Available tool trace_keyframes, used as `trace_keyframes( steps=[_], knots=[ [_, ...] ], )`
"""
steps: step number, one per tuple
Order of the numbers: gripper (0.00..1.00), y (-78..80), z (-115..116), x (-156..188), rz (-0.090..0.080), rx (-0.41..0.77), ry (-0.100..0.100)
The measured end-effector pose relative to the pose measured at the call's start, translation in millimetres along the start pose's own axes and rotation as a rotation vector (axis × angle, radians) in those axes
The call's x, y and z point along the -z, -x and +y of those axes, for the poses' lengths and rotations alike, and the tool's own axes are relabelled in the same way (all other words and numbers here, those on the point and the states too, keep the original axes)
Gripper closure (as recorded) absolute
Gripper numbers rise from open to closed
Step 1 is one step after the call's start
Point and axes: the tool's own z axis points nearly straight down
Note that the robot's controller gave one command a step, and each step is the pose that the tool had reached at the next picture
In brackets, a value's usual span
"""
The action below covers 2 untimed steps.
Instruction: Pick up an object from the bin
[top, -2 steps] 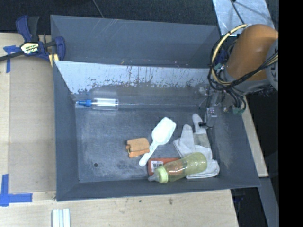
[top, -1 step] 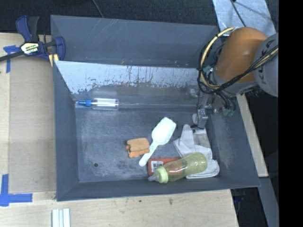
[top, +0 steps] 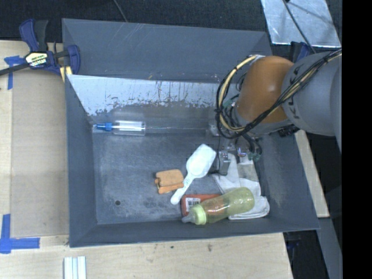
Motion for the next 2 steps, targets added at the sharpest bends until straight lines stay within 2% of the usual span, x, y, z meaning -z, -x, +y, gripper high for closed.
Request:
trace_keyframes(
  steps=[1,2],
  knots=[
    [1.00,-4.6,13.9,3.8,0.004,0.040,0.000],
    [0.00,-4.6,14.0,3.6,0.004,0.042,0.000]
  ],
)
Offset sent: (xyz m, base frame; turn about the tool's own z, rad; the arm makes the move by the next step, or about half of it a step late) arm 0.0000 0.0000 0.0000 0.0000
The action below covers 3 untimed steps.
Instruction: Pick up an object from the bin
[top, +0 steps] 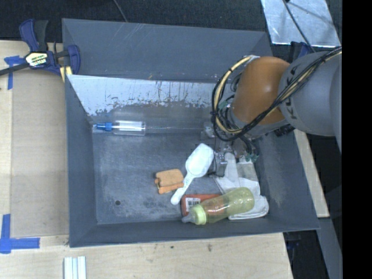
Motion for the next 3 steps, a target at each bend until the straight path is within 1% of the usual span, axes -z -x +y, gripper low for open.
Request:
trace_keyframes(
  steps=[1,2,3],
  knots=[
    [1.00,0.1,0,0,0.000,0.001,0.000],
    [1.00,0.1,0,0,0.000,0.001,0.000],
    [1.00,-2.7,3,43,0.006,-0.022,0.001]
  ],
)
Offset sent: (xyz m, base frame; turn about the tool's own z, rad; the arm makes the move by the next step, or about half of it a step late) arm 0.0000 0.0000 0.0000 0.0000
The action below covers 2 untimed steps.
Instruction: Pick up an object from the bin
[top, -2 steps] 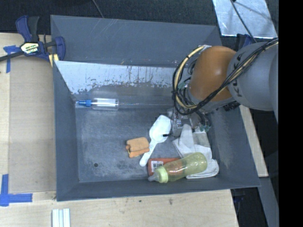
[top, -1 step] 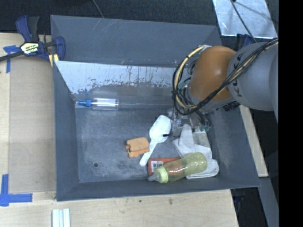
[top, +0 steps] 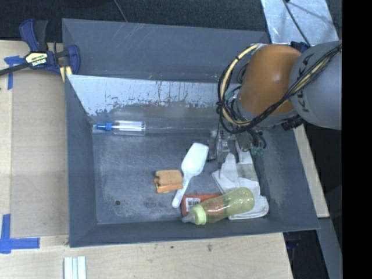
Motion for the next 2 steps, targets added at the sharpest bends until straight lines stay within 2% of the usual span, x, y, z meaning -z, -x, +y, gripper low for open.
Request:
trace_keyframes(
  steps=[1,2],
  knots=[
    [0.00,10.0,20.1,-37.5,-0.009,0.018,-0.001],
    [1.00,10.7,22.4,-42.8,-0.009,0.022,-0.002]
  ],
)
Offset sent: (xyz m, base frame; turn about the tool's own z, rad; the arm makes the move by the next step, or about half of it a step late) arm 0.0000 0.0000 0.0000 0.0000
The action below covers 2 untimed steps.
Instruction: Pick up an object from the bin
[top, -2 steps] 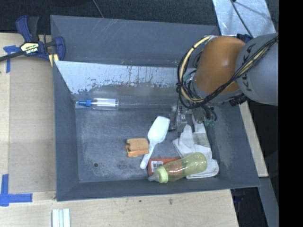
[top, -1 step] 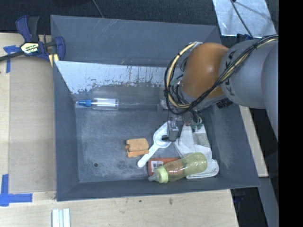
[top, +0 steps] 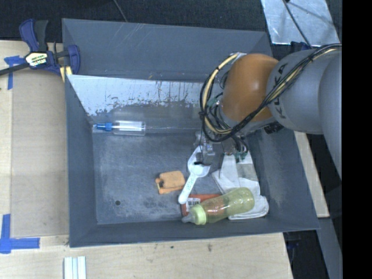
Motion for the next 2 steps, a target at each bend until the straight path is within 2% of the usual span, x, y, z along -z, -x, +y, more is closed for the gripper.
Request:
trace_keyframes(
  steps=[1,2],
  knots=[
    [1.00,0.0,0,0,0.000,0.000,0.000],
    [1.00,19.4,-10,94,0.000,-0.014,0.001]
  ],
)
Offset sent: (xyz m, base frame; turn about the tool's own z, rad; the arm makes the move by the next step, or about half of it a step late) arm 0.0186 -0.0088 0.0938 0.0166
